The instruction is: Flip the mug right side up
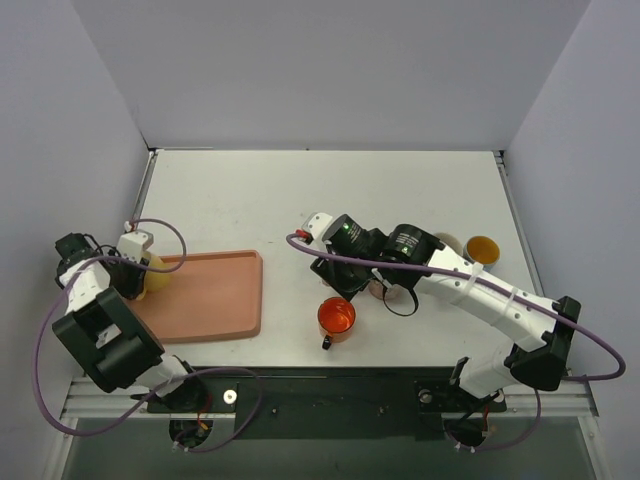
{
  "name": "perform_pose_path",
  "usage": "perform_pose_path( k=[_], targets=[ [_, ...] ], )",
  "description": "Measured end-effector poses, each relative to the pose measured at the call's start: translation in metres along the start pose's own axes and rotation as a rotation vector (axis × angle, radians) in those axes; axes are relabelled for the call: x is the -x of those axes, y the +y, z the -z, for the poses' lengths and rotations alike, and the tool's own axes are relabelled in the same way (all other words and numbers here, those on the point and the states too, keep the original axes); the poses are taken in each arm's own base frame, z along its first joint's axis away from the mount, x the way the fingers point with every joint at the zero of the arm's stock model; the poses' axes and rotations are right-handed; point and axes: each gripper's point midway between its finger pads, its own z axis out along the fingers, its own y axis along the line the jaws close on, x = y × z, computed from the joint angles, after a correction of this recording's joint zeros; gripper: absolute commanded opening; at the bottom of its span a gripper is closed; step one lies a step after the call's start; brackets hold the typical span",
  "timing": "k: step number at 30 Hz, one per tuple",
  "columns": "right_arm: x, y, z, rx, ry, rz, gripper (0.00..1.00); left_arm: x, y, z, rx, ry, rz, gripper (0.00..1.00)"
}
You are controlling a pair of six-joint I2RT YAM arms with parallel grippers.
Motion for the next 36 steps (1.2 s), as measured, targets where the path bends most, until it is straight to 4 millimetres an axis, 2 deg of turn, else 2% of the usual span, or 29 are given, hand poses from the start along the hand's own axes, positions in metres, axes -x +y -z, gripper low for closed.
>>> perform_pose_path(
  k=[3,5,6,13,17,21,25,29,33,36],
  targets=[
    [0.000,0.001,-0.004,0.000,0.010,-0.001,0.47,-0.003,-0.003,-0.010,-0.026,0.013,0.015,0.35],
    [0.000,0.001,-0.006,0.000,0.016,-0.001,0.47,-0.001,-0.006,-0.013,-0.039,0.016,0.018,0.17],
    [0.000,0.002,-0.007,0.000,0.016,-0.002,0.47,0.000,-0.007,-0.014,-0.040,0.014,0.024,0.00],
    [0.001,0.002,-0.007,0.000,0.012,-0.009,0.47,0.010,-0.015,-0.017,-0.058,-0.004,0.055,0.00],
    [0.001,0.002,-0.007,0.000,0.012,-0.009,0.47,0.017,-0.017,-0.007,-0.054,-0.010,0.125,0.00],
    [0.005,0.001,-0.005,-0.001,0.002,-0.011,0.47,0.042,-0.017,0.017,-0.039,-0.069,0.198,0.00],
    [0.009,0.000,-0.005,-0.010,-0.013,-0.012,0.47,0.084,-0.023,0.042,-0.073,-0.157,0.263,0.00],
    [0.023,-0.003,-0.006,-0.033,-0.082,-0.025,0.47,0.118,-0.051,0.056,-0.188,-0.206,0.337,0.00],
    [0.040,-0.009,-0.002,-0.059,-0.221,-0.011,0.48,0.154,-0.097,0.073,-0.355,-0.224,0.402,0.00],
    [0.057,-0.018,0.010,-0.094,-0.377,0.021,0.52,0.192,-0.138,0.096,-0.501,-0.263,0.397,0.00]
  ],
)
